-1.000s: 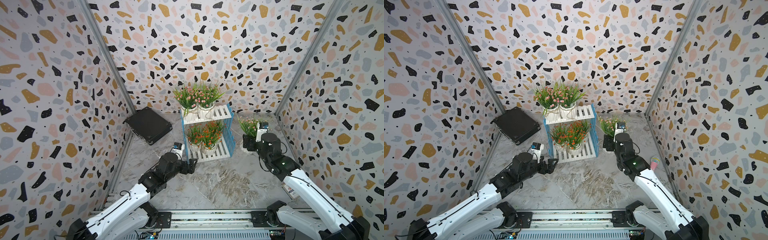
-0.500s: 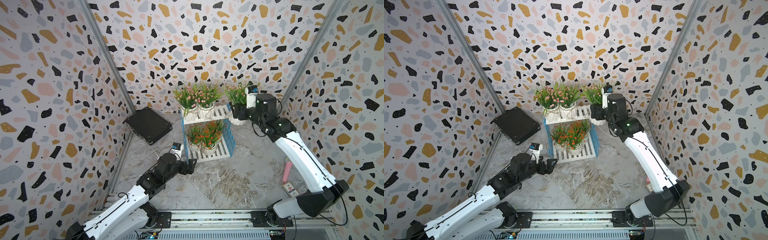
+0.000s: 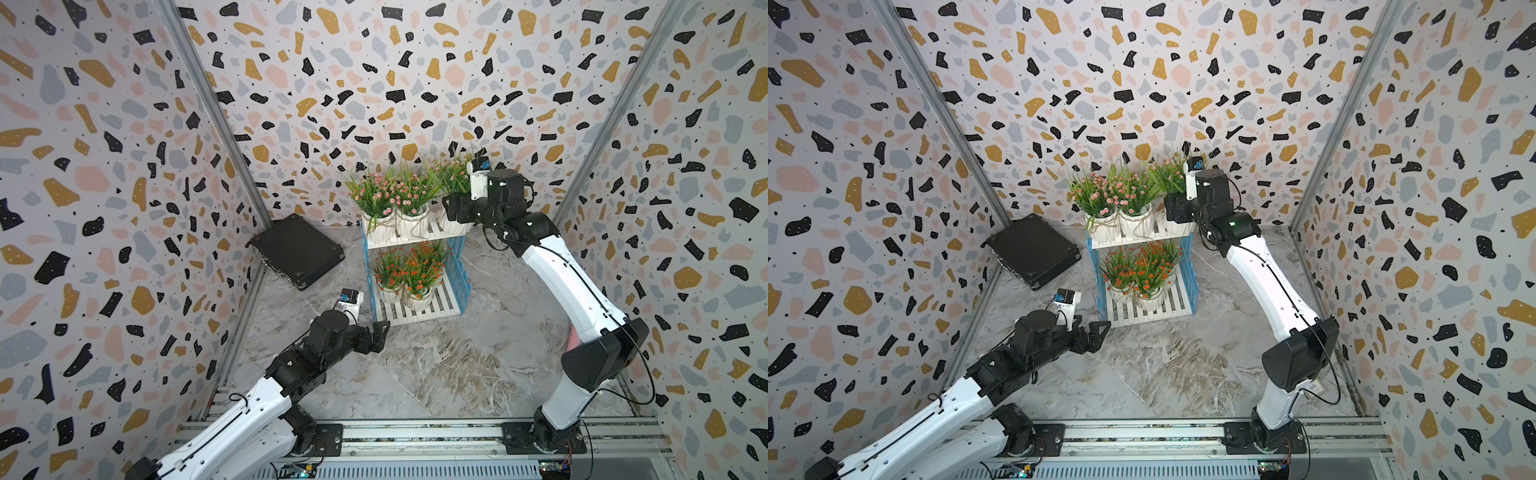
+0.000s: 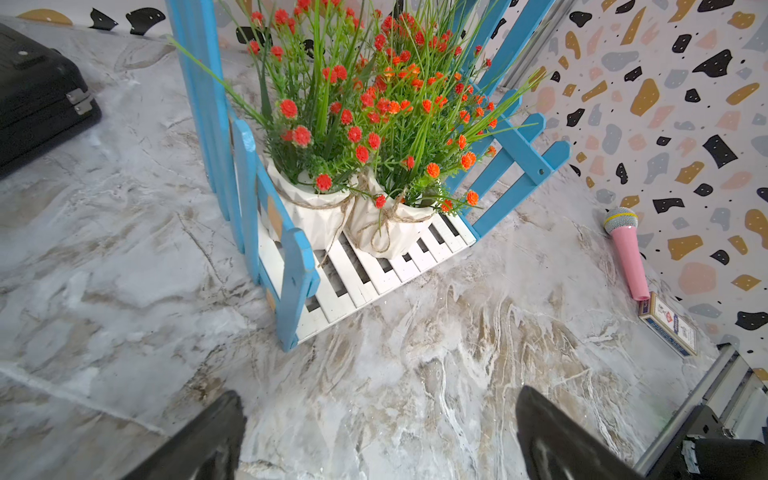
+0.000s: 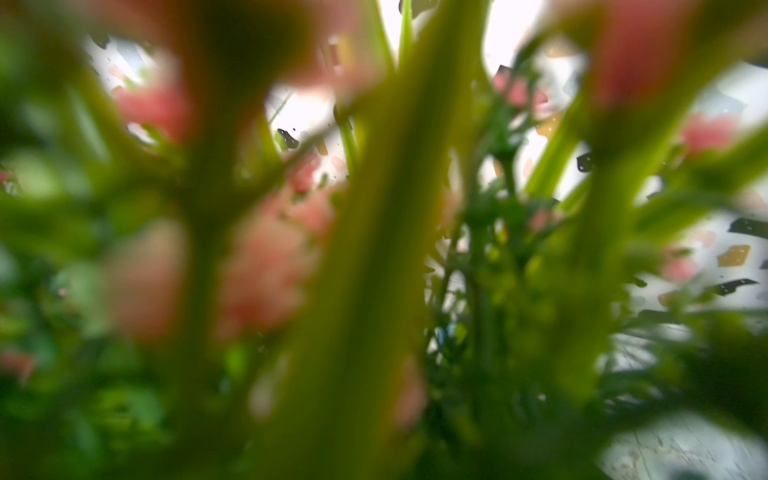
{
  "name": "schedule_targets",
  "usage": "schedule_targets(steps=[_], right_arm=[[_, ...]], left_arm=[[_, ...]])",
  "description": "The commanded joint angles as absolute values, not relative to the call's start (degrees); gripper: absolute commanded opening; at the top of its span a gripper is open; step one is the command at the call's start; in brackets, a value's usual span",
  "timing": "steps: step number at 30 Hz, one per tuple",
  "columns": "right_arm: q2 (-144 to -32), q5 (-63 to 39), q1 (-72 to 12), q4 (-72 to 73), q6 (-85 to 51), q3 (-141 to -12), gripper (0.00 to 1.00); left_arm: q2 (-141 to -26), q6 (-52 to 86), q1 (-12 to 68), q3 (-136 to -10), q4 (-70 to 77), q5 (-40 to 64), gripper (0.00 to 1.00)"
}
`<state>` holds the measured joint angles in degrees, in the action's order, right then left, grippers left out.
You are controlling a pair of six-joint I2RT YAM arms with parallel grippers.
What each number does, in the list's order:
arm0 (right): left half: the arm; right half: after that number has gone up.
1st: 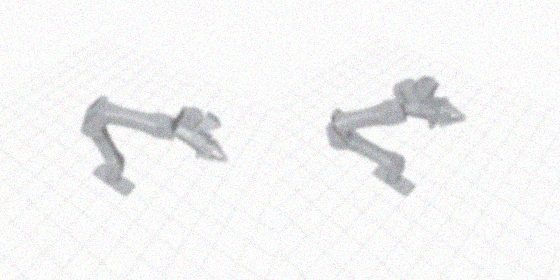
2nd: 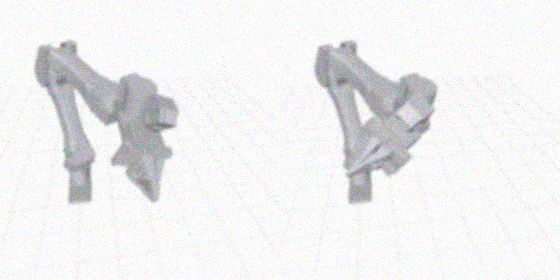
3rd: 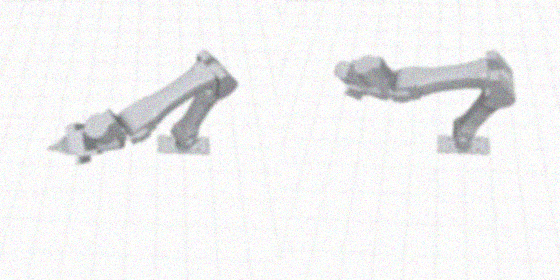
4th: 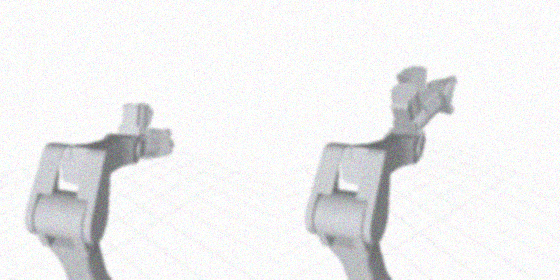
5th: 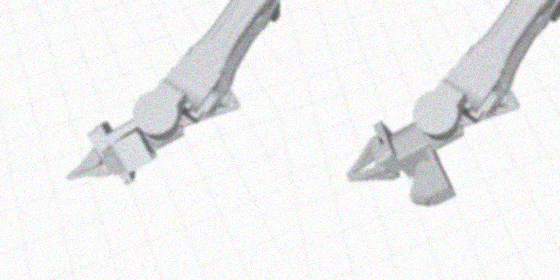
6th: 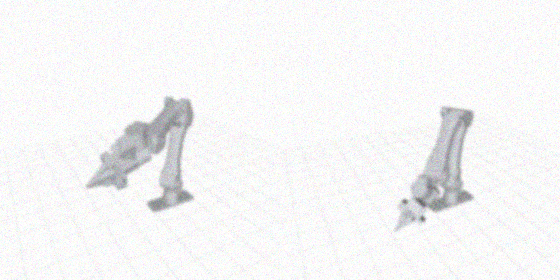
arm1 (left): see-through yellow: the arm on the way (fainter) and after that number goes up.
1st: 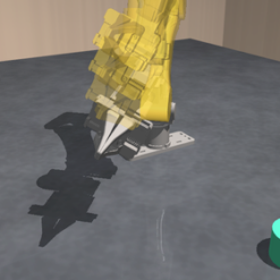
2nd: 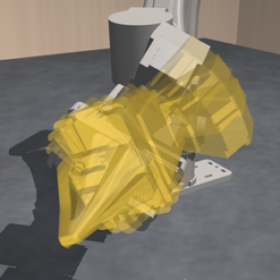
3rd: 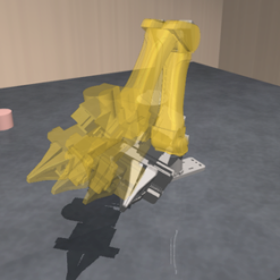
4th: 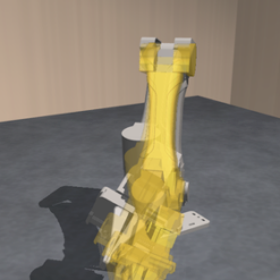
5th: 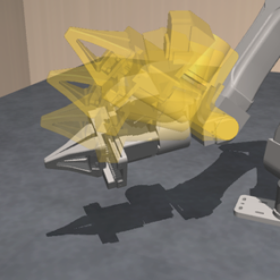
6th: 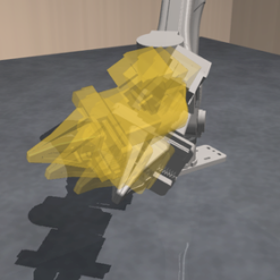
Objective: Place the baby's breath potted plants on the rack by color
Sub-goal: Place the baby's breath potted plant on the rack.
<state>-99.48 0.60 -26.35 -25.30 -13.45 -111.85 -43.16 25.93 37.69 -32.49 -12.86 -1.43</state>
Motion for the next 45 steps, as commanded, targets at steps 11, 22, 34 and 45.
schedule_targets(steps=[11,22,34,45], right_arm=[[-102.5,-1.36,-27.0,-16.87,-14.59,-115.76,0.71],[-104.11,1.14,-29.68,-16.83,-9.36,-114.76,0.73],[-106.96,5.53,-31.48,-16.87,-4.35,-115.07,0.89],[-102.32,4.58,-31.64,-15.73,-4.65,-113.82,1.0]], left_arm=[[-41.8,25.23,38.14,-32.87,-12.92,-2.55,1.0],[-41.94,25.32,38.14,-32.21,-12.39,-2.55,1.0],[-41.43,25.4,38.14,-31.77,-12.9,-2.75,1.0],[-42.25,25.08,38.12,-32.12,-12.35,-2.59,1.0]])
